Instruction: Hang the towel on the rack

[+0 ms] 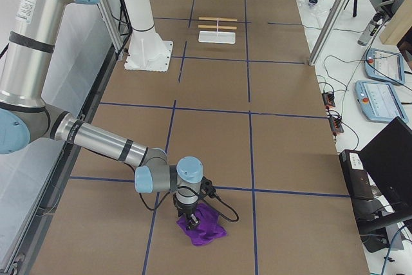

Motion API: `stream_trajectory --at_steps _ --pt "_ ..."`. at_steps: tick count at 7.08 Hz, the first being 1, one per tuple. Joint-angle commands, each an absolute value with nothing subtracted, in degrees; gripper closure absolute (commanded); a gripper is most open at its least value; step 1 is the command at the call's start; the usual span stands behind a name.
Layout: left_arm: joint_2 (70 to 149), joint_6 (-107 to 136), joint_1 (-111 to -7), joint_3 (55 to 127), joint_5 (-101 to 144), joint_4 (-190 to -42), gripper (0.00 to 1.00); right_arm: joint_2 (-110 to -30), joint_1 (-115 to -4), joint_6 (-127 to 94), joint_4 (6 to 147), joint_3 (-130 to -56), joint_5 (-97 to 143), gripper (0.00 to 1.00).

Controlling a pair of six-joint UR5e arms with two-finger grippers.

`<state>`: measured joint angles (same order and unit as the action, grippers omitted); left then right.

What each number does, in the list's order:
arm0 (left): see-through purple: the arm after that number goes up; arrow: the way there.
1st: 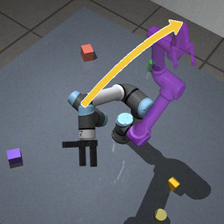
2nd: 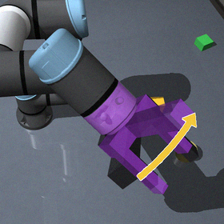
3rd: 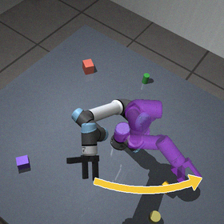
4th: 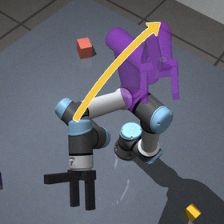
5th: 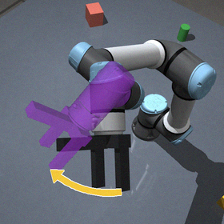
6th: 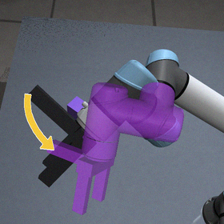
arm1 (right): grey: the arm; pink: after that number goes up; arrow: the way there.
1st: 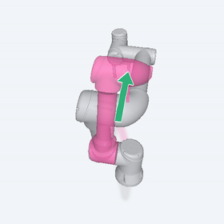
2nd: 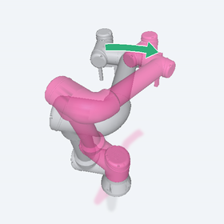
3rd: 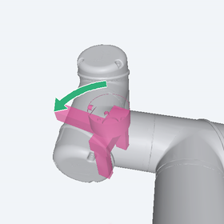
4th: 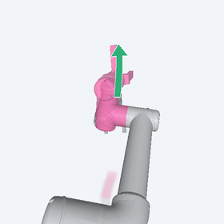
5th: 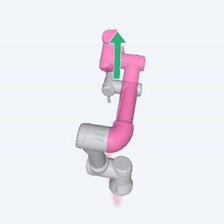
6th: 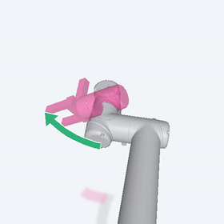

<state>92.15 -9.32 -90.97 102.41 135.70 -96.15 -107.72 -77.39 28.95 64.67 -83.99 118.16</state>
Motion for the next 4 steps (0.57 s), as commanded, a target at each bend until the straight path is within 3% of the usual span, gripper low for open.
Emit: stream_trajectory --at_steps 1,4 --pt "92.2 -9.32 -90.97 102.39 135.7 -96.15 0.0 -106.53 -76.91 31.27 64.69 -85.07 118.21 1.0" --pt "92.2 -9.32 -90.97 102.39 135.7 -96.15 0.0 -105.3 -77.6 32.25 71.85 -92.77 118.74 1.0"
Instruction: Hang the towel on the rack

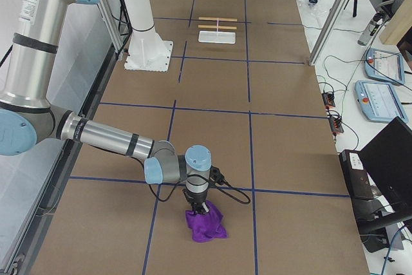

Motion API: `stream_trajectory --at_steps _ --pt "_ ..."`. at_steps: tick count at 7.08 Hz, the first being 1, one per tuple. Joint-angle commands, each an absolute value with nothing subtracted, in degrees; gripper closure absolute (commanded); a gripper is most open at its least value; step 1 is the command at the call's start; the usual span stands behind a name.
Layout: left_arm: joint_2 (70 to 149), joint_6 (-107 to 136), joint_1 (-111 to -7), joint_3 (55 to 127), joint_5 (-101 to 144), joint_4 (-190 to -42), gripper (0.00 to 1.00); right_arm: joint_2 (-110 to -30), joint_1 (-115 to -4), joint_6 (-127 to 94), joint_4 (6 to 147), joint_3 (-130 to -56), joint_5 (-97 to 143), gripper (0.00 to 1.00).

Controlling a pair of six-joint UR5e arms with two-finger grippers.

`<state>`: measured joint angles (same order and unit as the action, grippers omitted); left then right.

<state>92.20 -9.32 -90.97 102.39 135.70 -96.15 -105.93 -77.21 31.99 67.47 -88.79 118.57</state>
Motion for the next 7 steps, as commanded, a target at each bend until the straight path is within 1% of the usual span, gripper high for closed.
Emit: stream_trajectory --at_steps 1,2,3,4,5,6,7 --pt "92.28 -9.32 -90.97 102.57 135.7 -96.15 0.0 -104.6 -78.13 32.26 78.94 -99.42 118.65 1.0" --pt "92.37 -8.19 -90.97 102.92 135.79 -97.2 0.0 -101.98 -79.27 32.34 84.76 -105.58 118.91 1.0" --pt "92.46 -5.04 -90.97 103.01 135.79 -101.21 0.0 -98.56 -79.36 32.08 89.95 -109.47 119.18 1.0" --pt "92.63 0.65 -90.88 103.09 135.79 -103.95 0.0 -92.61 -79.28 31.73 95.48 -110.73 120.57 1.0" --pt "92.98 1.57 -90.7 103.62 135.88 -106.93 0.0 -86.98 -78.76 31.21 97.62 -110.57 125.55 1.0" --pt "93.25 2.37 -88.7 103.8 137.45 -106.96 0.0 -84.05 -78.23 27.81 97.65 -110.48 130.21 1.0" --pt "96.21 7.16 -85.29 103.8 137.98 -106.96 0.0 -80.98 -76.13 21.25 97.47 -110.74 132.34 1.0"
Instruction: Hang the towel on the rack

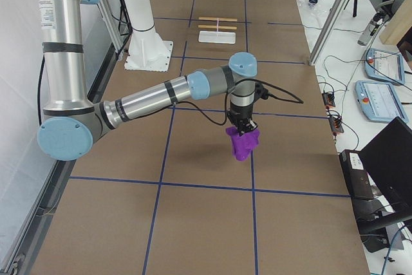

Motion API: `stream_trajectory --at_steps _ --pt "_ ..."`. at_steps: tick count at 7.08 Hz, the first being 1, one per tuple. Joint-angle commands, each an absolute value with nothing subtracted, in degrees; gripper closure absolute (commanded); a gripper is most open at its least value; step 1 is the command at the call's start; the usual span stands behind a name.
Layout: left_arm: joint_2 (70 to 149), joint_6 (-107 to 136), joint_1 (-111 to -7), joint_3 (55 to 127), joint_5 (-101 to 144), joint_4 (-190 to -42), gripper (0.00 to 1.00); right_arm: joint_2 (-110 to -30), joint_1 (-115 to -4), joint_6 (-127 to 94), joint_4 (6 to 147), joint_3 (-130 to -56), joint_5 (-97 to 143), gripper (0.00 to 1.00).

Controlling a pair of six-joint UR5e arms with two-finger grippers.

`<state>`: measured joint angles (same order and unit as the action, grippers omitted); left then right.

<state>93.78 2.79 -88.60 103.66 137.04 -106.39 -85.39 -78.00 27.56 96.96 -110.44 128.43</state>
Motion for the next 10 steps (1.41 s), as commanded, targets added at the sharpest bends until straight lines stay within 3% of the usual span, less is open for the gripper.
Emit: stream_trajectory --at_steps 1,6,10 --pt "99.81 16.26 -81.34 103.89 137.99 -106.88 0.0 -79.03 -72.89 18.66 97.3 -110.92 132.62 1.0" --pt "117.57 71.8 -61.2 105.21 137.37 -106.87 0.0 -63.32 -57.15 -1.62 97.12 -111.62 129.3 1.0" --pt "129.7 100.24 -46.17 100.13 127.54 -107.14 0.0 -55.65 -47.66 -9.4 96.94 -111.45 122.18 1.0"
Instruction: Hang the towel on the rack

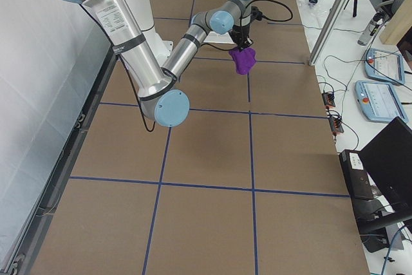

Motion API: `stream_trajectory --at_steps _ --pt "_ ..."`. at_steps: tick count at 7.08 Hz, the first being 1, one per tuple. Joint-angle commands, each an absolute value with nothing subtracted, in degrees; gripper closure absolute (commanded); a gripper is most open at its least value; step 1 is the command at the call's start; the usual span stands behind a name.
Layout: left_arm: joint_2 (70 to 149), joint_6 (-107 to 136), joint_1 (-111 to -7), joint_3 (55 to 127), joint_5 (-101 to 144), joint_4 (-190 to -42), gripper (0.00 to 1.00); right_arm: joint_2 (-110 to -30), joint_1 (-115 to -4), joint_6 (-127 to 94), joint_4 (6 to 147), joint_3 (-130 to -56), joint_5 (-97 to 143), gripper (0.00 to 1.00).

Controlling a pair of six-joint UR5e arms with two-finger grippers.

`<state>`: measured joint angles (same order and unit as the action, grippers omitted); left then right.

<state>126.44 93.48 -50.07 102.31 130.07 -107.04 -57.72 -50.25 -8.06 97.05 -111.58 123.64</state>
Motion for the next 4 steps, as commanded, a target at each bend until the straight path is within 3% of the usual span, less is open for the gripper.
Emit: stream_trajectory --at_steps 1,4 --pt "131.99 104.46 -45.01 97.67 127.44 -107.23 0.0 -55.46 -46.07 -11.14 95.03 -112.23 121.38 1.0" --pt "132.19 110.56 -42.73 95.8 125.44 -111.09 0.04 -54.32 -40.7 -19.33 89.74 -112.41 116.55 1.0"
